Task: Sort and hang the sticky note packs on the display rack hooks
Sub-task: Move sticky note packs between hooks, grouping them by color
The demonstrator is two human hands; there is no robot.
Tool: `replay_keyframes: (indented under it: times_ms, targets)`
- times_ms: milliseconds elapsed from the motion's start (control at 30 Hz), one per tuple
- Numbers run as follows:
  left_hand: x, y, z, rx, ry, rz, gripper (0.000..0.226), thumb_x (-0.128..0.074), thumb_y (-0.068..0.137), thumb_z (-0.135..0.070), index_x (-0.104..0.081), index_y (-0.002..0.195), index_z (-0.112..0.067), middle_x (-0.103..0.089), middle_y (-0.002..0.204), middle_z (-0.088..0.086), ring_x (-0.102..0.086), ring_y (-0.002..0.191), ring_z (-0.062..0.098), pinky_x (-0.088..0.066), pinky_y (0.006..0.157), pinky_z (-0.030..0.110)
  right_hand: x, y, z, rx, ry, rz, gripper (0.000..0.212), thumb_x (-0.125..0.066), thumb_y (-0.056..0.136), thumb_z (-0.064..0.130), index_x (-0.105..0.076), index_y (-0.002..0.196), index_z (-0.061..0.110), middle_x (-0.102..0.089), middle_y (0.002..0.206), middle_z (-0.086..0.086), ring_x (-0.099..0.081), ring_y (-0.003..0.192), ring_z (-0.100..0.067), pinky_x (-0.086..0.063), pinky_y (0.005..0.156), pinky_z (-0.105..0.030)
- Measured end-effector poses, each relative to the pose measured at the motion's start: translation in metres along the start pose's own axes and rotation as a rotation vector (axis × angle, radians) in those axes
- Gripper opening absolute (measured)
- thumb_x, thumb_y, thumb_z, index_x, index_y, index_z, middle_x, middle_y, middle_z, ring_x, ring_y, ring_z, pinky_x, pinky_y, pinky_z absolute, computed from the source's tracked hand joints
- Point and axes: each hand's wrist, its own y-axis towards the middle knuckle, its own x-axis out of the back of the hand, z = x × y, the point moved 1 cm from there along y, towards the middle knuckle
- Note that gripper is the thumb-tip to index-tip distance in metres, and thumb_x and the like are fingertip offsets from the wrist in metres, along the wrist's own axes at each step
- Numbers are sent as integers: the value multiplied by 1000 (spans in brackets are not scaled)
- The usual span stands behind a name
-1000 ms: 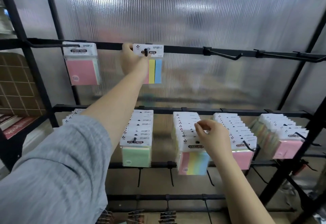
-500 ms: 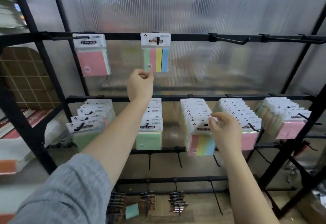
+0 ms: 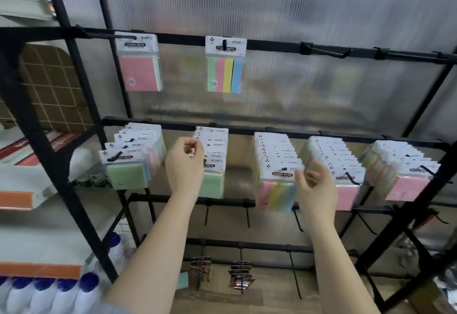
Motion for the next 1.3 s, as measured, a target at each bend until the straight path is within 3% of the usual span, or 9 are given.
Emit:
replay_keyframes:
  times_ms: [100,233,400,500,633,800,1067,1133,1300]
  targets:
    - [4,-15,12,24,20,-35,4,-58,91,-17,-62,90,-16,-58,82,-11,-53,82,6,-32,67,-1,2,2,-6,-12,-10,19,34,-62,90,30,-55,117,11,-65,107,-2,-59,94,-12,-40,79,-23]
    - [6,-23,27,72,-5,-39,4,-59,91,-17,-62,92,-16,-62,86,-7,-59,84,11,-43,74,20,-4,-1,-15,-38,-44,43,29,-64,89,33,-55,109,14,-63,103,2,-60,96,-15,-39,75,-26]
    - [13,-26,33,87,15,-71,4,-58,91,-17,-60,88,-16,-62,83,-4,-58,81,12,-37,65,16,-5,-3,-17,-58,16,16,31,-67,86,33,-52,107,15,-59,90,3,-57,82,-15,-37,61,-22]
    - [12,-26,38,104,20,-67,4,-58,91,-17,-60,87,-16,-64,84,-3,-59,83,14,-37,69,19,-7,-2,-21,-82,107,81,19,-66,87,29,-54,85,15,-52,70,6,-48,66,-15,-34,57,-21]
    - [11,-27,40,129,13,-63,4,-57,91,-18,-60,93,-16,-63,90,-3,-58,87,15,-38,74,21,-8,-3,-27,-151,252,181,34,-62,90,27,-51,59,17,-45,50,12,-40,57,-14,-32,59,-28]
    - [7,-27,46,172,-25,-1,25,-53,94,-20,-59,117,-11,-61,108,-3,-56,98,10,-39,84,21,-5,-6,-19,-145,352,179,24,-58,93,23,-60,72,12,-54,63,6,-44,59,-10,-34,59,-25]
    - [-2,-33,44,182,-87,-9,15,-58,93,-23,-57,105,-14,-60,94,-4,-57,90,13,-36,75,19,5,-5,-4,39,275,139,23,-56,94,24,-61,74,15,-60,69,2,-46,60,-5,-34,54,-13]
    - [-3,-35,44,232,-139,-4,18,-60,91,-29,-53,100,-15,-57,89,-6,-55,87,13,-36,71,21,8,-5,0,62,293,135,23,-56,94,23,-62,74,16,-64,72,-1,-50,64,-9,-37,59,-19]
    - [-6,-40,52,307,-291,188,22,-50,95,-38,-58,102,-18,-64,98,-7,-60,89,11,-47,73,23,12,-4,18,86,383,102,22,-56,94,23,-62,74,19,-63,69,9,-52,61,2,-39,58,-12]
